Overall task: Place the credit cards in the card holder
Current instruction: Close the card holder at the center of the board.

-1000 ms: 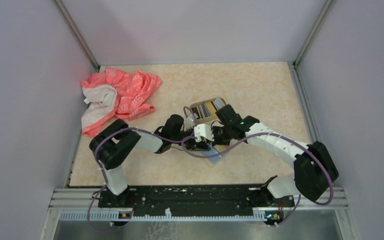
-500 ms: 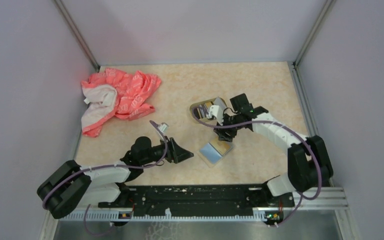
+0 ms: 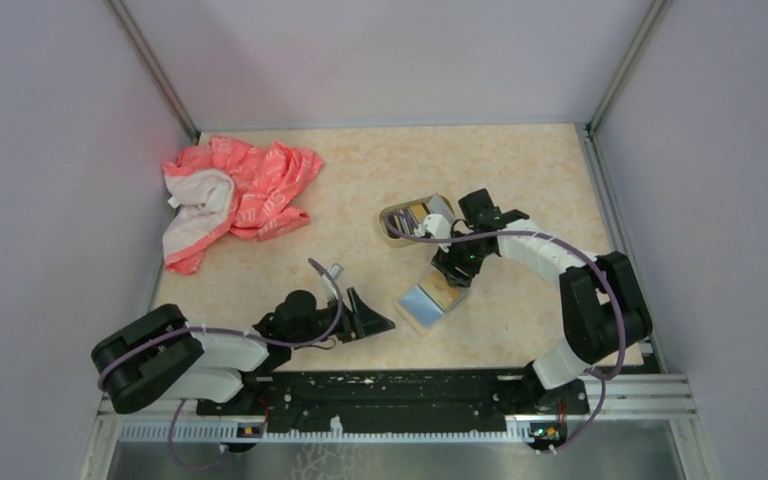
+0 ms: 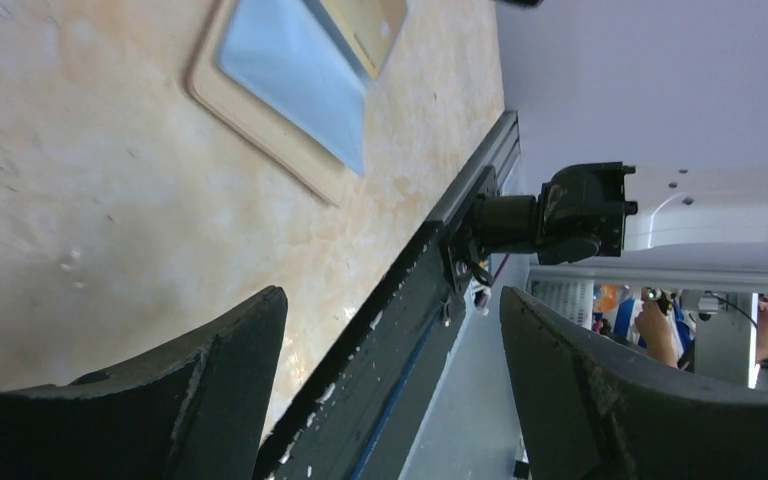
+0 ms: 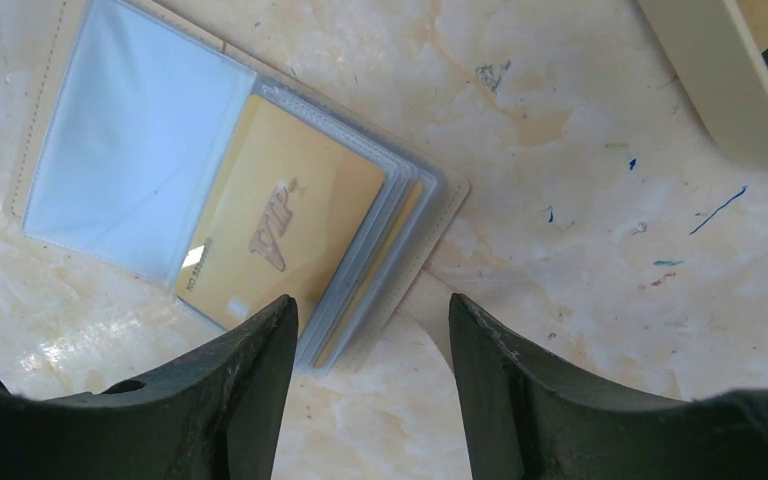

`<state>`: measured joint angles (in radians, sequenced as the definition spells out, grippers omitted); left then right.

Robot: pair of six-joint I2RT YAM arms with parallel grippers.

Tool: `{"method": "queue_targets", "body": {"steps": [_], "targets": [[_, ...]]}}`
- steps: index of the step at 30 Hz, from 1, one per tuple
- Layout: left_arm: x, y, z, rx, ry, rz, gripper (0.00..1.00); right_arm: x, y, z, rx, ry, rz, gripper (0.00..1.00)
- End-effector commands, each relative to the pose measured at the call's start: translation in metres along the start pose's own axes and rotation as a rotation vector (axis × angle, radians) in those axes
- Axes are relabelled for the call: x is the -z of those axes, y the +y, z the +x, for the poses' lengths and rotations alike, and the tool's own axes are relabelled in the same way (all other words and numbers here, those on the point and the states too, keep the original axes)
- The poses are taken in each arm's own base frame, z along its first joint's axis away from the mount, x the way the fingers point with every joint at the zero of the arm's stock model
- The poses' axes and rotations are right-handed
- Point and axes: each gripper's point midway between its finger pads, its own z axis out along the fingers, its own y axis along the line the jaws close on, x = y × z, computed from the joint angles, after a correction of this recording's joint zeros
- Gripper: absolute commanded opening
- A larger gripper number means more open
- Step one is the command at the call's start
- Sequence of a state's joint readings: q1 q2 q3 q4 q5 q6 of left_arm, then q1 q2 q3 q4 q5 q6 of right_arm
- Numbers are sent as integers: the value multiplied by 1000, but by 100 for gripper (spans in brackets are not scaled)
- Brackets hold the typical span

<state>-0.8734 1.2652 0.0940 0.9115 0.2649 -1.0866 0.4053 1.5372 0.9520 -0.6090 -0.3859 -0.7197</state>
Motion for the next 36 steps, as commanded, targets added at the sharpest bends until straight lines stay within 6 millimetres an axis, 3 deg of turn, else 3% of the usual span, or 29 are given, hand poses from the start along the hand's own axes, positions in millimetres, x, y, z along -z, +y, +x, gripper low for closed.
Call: {"method": "queue_targets", "body": {"steps": [1, 8, 13, 20, 25, 30, 36], "targets": [[-15, 0, 11, 78, -16, -56, 81, 5, -13, -5, -26, -4, 24, 57], [-34, 11, 26, 153, -1, -109, 71, -4, -13, 8, -55, 54, -12, 47], [-50, 9, 32, 207, 7, -72, 70, -7, -12, 12, -69, 74, -31, 42], [-68, 9, 26, 209, -47, -8, 78, -8, -12, 14, -77, 82, -35, 41], [-83, 13, 22, 195, -70, -7, 71, -8, -10, 14, -81, 83, -45, 40], [-91, 6, 7, 133, -123, 15, 58, -1, -6, 2, -87, 24, -70, 41], [-101, -17, 2, -10, -95, 61, 60, 32, -2, -28, -108, -182, -127, 49]]}}
